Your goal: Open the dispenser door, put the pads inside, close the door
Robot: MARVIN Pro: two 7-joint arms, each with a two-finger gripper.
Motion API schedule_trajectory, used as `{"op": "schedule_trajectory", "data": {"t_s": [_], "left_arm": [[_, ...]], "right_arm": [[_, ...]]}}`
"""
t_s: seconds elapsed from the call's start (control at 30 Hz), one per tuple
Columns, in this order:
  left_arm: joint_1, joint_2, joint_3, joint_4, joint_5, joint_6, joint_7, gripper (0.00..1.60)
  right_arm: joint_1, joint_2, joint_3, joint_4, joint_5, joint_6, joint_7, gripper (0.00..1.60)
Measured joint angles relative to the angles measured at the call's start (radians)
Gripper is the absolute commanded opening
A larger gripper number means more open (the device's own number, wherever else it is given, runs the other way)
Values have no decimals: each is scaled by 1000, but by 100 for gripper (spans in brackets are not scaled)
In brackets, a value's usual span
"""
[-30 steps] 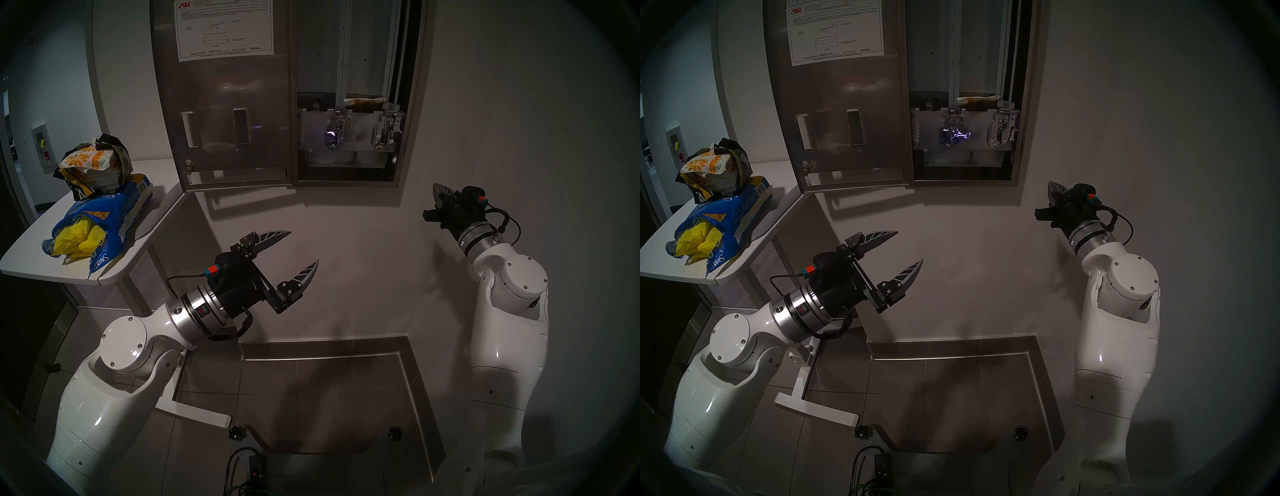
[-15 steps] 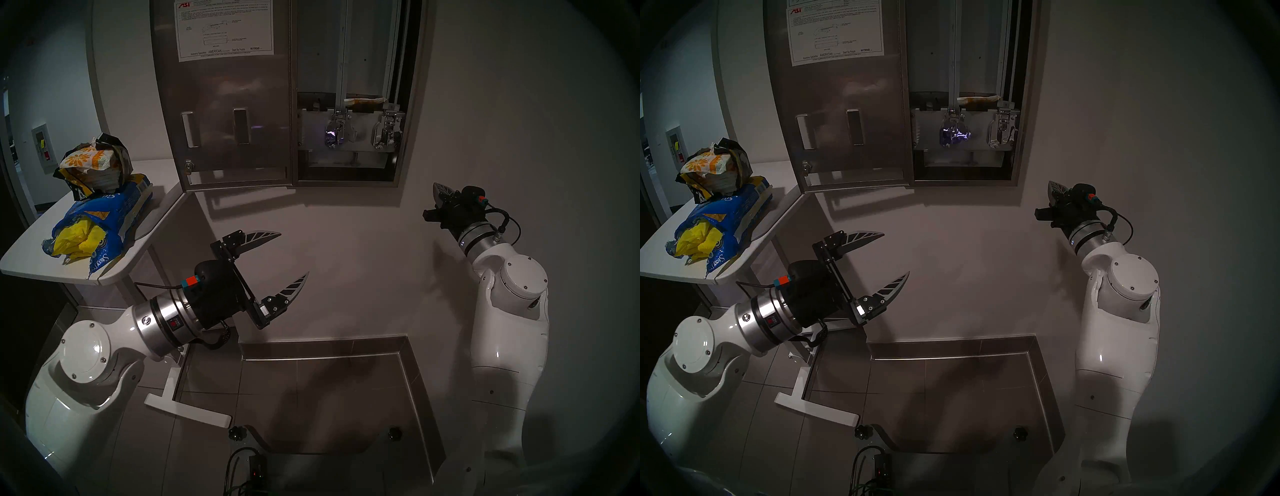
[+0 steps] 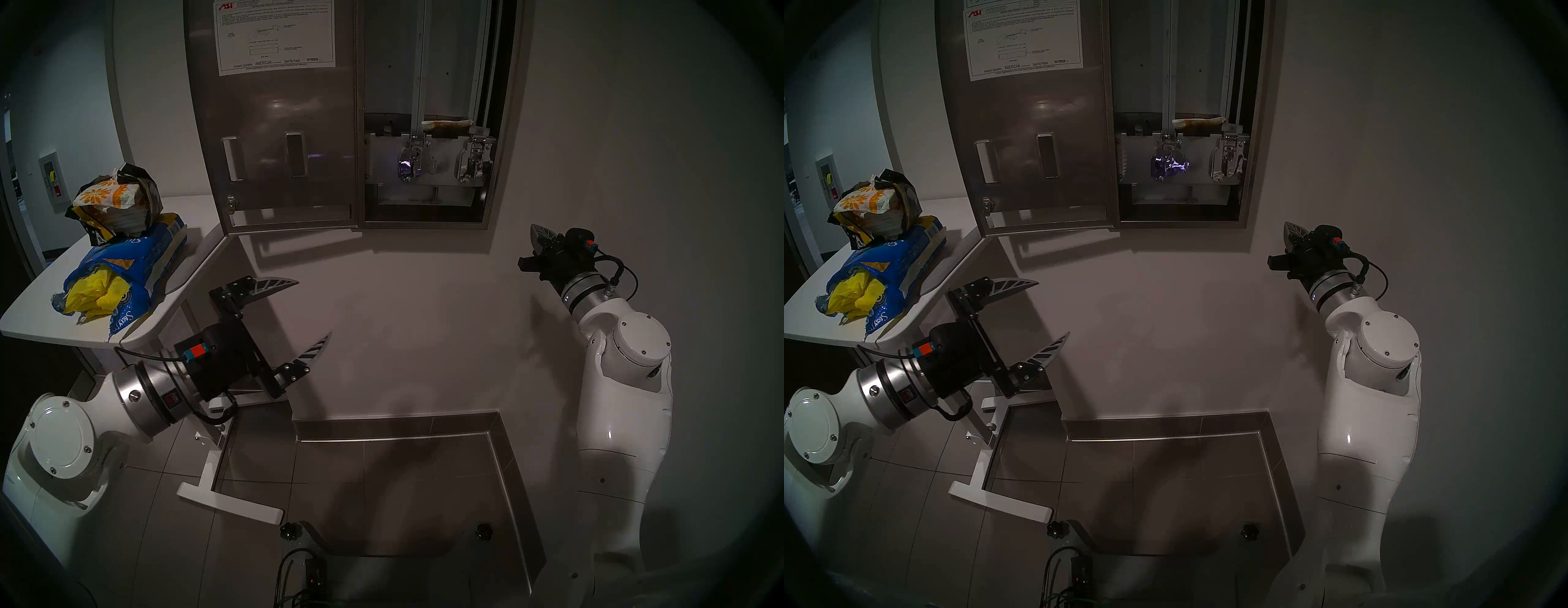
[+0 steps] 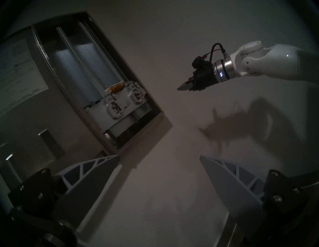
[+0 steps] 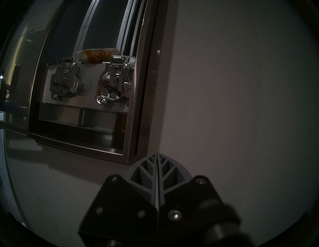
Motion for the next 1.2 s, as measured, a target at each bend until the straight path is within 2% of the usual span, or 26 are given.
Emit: {"op": "schedule_trajectory", "data": {"t_s": [0.4,0.73,0.8,1.2], "left_arm": [[87,-82,-214,-38,52,-29,-21,160],[136,-153,-388,-51,46,-44,-99,160],[139,-159,-401,-51,45,-44,-105,160],[167,-234,-632,-53,8,-42,-199,160]], "right_arm": [[-1,2,-2,0,3,0,-2,25],[-2,5,-3,0,5,0,-5,25],[-2,5,-4,0,5,0,-5,25],[-3,7,-6,0,8,0,-7,25]]}}
